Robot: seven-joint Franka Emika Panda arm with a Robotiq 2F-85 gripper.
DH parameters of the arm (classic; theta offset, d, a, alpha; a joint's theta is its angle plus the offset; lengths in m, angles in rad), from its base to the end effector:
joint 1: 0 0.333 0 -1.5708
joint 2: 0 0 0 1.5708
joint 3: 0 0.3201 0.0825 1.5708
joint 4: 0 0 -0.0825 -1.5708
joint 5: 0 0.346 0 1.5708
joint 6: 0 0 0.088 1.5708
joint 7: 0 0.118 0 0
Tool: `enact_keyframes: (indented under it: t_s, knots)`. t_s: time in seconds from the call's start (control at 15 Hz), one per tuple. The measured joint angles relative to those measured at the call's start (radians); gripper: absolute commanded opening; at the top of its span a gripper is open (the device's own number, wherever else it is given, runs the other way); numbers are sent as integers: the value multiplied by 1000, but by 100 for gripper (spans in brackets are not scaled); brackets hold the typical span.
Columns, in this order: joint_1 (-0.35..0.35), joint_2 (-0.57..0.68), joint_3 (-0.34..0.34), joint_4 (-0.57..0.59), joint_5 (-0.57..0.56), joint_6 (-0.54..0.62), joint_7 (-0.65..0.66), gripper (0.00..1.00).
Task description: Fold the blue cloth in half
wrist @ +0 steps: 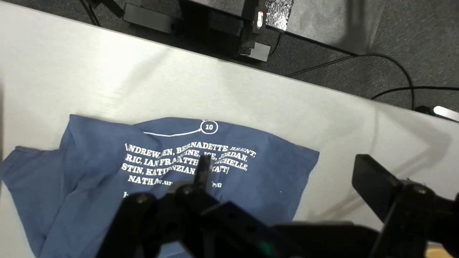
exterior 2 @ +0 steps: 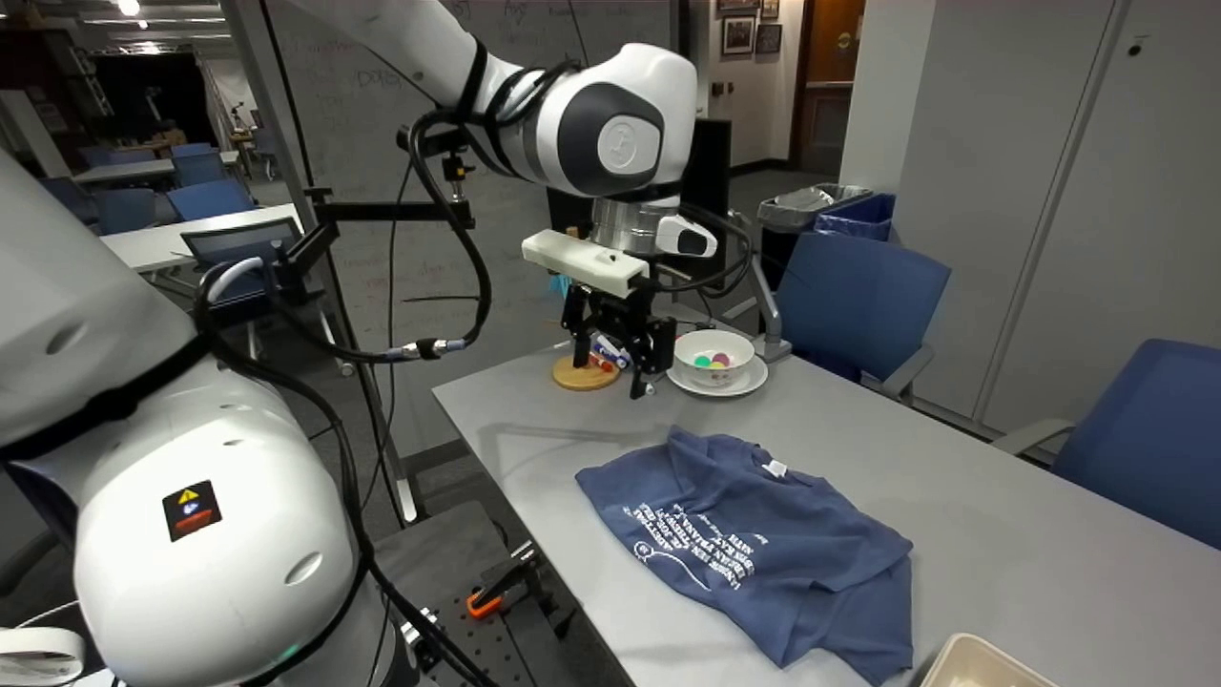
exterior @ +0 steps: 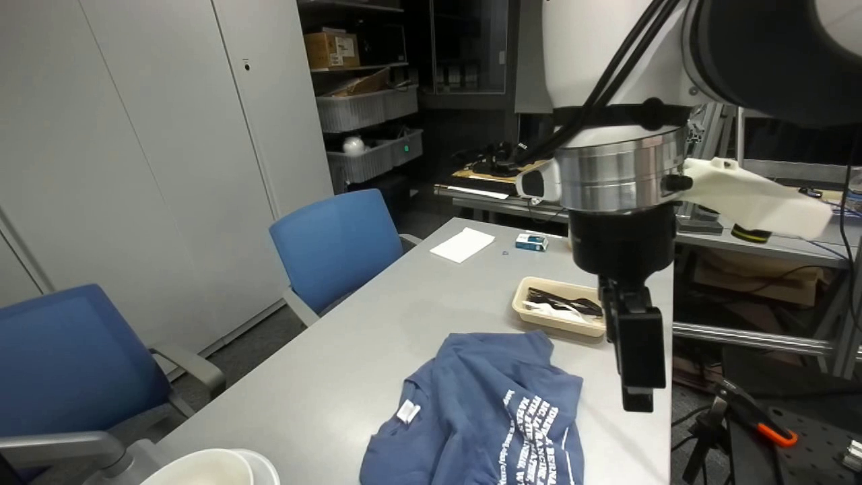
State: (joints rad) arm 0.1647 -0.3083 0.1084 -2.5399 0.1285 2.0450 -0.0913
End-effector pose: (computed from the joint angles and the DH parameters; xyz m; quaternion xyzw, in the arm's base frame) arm 0.3544 0.1077 0.3830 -0.9847 -0.1422 0.0962 0.0294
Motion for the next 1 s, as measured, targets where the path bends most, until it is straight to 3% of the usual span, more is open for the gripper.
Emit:
enact_keyframes:
  t_s: [0.33,0.73,1.0]
  knots:
    - [-1,48,1,-8,-30,52,-11,100]
    - [2,270,4,-49,-22,366,-97,100]
    - [8,443,50,-39,31,543,-166,100]
